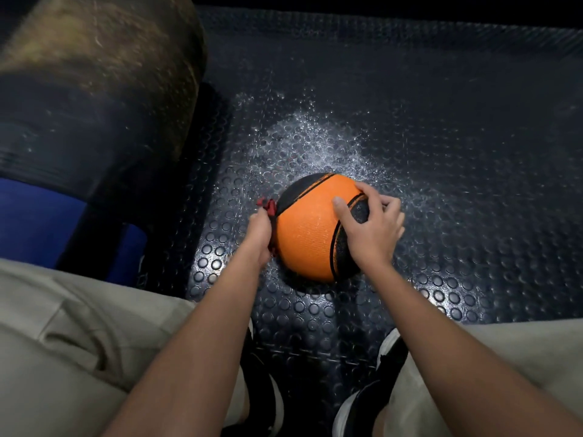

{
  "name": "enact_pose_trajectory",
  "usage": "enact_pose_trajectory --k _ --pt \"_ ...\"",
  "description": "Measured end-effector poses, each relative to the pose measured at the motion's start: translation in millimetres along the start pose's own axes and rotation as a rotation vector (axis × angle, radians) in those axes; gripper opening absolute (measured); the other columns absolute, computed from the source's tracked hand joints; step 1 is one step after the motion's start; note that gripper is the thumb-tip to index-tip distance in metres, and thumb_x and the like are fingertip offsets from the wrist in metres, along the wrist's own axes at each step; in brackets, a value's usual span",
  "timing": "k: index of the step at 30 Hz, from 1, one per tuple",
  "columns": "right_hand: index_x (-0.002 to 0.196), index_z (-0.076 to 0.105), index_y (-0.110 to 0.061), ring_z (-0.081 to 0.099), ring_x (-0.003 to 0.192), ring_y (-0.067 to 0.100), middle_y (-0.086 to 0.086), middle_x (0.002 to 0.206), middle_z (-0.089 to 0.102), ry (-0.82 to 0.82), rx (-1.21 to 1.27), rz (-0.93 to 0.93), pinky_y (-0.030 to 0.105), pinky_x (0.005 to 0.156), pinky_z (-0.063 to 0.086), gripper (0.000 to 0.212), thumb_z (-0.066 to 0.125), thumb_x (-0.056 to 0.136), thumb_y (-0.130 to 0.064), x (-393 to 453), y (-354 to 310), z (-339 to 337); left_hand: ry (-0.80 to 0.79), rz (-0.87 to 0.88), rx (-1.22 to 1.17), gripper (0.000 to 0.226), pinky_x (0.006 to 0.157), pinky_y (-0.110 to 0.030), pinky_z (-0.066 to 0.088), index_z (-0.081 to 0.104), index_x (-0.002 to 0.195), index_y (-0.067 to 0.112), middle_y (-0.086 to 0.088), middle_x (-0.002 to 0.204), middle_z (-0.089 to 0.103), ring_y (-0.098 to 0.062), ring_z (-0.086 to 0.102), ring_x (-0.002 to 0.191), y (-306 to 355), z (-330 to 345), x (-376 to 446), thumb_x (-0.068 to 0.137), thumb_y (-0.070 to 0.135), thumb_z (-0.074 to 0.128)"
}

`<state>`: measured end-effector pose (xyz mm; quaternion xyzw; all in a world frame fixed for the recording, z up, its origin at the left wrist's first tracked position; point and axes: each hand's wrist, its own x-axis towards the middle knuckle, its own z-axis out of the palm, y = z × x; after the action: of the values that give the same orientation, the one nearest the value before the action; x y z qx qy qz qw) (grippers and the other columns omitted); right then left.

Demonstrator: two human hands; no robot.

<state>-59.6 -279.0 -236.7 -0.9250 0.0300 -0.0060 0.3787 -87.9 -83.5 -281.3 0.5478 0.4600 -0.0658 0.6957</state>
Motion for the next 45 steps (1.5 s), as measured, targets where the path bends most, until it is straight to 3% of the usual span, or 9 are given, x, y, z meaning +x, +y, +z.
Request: enact_pose_trajectory --k 5,9,14,17,24,28,32,40,45 --pt "0.129 0.054 -0.048 0.038 0.118 0.02 -0.004 0.119 0.038 0.023 -0.015 0.057 0.035 0.099 0.023 0.057 0.054 0.081 -0.08 1.1 -4.8 1.9 0.081 0.228 0.089 0.024 0.065 -0.033 0.042 0.047 0.103 0.019 -0.001 0.083 0.052 -0.016 0.046 0.066 29.0 30.4 -26.3 0.107 0.039 0.034" --pt "0.122 0.054 -0.047 0.033 0.116 0.017 -0.005 0.118 0.036 0.013 0.068 0.125 0.042 0.11 0.025 0.06 0.06 0.074 -0.083 11.3 -0.6 -4.2 0.056 0.412 0.365 0.03 0.066 -0.032 0.042 0.05 0.106 0.019 0.003 0.086 0.054 -0.014 0.048 0.07 47.4 40.9 -31.3 0.106 0.045 0.035" --pt "0.12 0.048 -0.05 0.026 0.115 0.013 -0.007 0.119 0.032 -0.046 0.093 0.132 0.043 0.115 0.024 0.068 0.06 0.066 -0.089 13.6 1.0 -2.2 0.067 0.237 0.162 0.034 0.061 -0.029 0.038 0.05 0.108 0.018 0.002 0.08 0.052 -0.013 0.044 0.064 27.8 20.1 -17.6 0.107 0.047 0.032" --pt "0.123 0.048 -0.052 0.027 0.115 0.013 -0.007 0.117 0.031 -0.059 0.053 0.07 0.035 0.107 0.021 0.07 0.057 0.065 -0.091 9.9 -7.0 2.2 0.091 0.11 0.027 0.027 0.064 -0.036 0.039 0.045 0.102 0.021 0.001 0.077 0.049 -0.016 0.044 0.064 26.4 14.3 -16.3 0.106 0.046 0.033" --pt "0.13 0.05 -0.045 0.034 0.135 0.015 -0.013 0.137 0.038 -0.052 0.123 0.087 0.047 0.117 0.019 0.073 0.059 0.071 -0.087 10.7 -9.4 5.6 0.109 0.411 0.362 0.033 0.068 -0.035 0.04 0.051 0.106 0.016 0.003 0.086 0.053 -0.016 0.048 0.074 47.7 29.8 -26.0 0.105 0.045 0.035" --pt "0.129 0.047 -0.05 0.036 0.135 0.016 -0.015 0.14 0.04 -0.074 0.176 0.137 0.052 0.118 0.02 0.075 0.058 0.067 -0.089 9.9 -4.3 2.9 0.124 0.278 0.239 0.042 0.06 -0.028 0.036 0.05 0.112 0.01 0.001 0.08 0.048 -0.013 0.043 0.065 24.7 17.3 -16.4 0.108 0.045 0.027" --pt "0.128 0.046 -0.051 0.034 0.136 0.016 -0.014 0.14 0.039 -0.081 0.152 0.12 0.053 0.117 0.021 0.075 0.059 0.065 -0.09 2.8 -7.8 4.4 0.19 0.159 0.119 0.036 0.063 -0.031 0.035 0.046 0.108 0.013 -0.001 0.081 0.047 -0.016 0.042 0.067 17.1 14.5 -19.4 0.107 0.044 0.027" --pt "0.137 0.042 -0.054 0.035 0.133 0.018 -0.01 0.138 0.036 -0.113 0.086 0.185 0.048 0.112 0.023 0.076 0.05 0.071 -0.091 8.9 -10.8 -1.2 0.179 0.457 0.396 0.033 0.057 -0.027 0.034 0.05 0.107 0.014 0.004 0.082 0.052 -0.009 0.044 0.066 43.7 36.3 -42.6 0.108 0.042 0.032" --pt "0.137 0.041 -0.055 0.037 0.13 0.018 -0.011 0.128 0.035 -0.088 0.089 0.248 0.047 0.109 0.03 0.081 0.046 0.067 -0.096 8.9 -8.0 -5.5 0.185 0.214 0.227 0.035 0.054 -0.026 0.031 0.043 0.11 0.012 0.0 0.079 0.045 -0.012 0.041 0.064 20.3 24.5 -34.8 0.11 0.041 0.023"
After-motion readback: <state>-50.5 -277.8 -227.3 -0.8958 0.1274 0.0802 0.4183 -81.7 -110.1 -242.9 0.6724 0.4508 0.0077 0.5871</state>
